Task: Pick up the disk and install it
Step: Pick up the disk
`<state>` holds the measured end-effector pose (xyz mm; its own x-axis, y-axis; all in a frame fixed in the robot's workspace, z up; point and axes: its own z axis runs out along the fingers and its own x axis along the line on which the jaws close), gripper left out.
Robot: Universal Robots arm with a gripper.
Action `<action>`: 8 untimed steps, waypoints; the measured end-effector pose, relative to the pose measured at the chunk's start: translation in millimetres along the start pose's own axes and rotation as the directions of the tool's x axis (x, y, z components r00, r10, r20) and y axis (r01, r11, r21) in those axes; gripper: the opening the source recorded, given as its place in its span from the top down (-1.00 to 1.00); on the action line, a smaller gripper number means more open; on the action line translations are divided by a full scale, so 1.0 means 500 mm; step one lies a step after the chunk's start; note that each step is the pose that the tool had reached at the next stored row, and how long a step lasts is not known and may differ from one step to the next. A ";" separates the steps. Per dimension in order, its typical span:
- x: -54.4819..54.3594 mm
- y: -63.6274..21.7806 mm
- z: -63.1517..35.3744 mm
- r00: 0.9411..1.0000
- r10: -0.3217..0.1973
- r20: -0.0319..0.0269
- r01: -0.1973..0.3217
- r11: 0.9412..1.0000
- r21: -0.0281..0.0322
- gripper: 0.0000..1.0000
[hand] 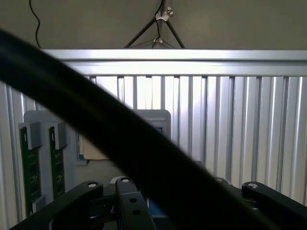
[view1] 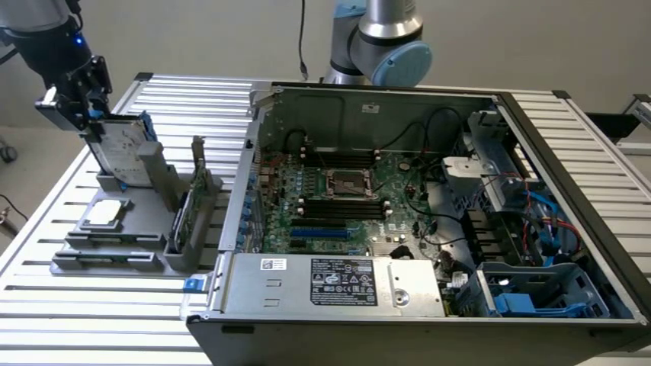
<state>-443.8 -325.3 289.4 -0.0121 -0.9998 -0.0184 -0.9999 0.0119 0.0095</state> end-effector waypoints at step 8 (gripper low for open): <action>-0.001 0.001 0.000 1.000 0.000 0.000 0.000 1.000 0.000 0.23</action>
<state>-444.1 -325.1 289.4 -0.0117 -0.9998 -0.0184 -0.9999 0.0116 0.0095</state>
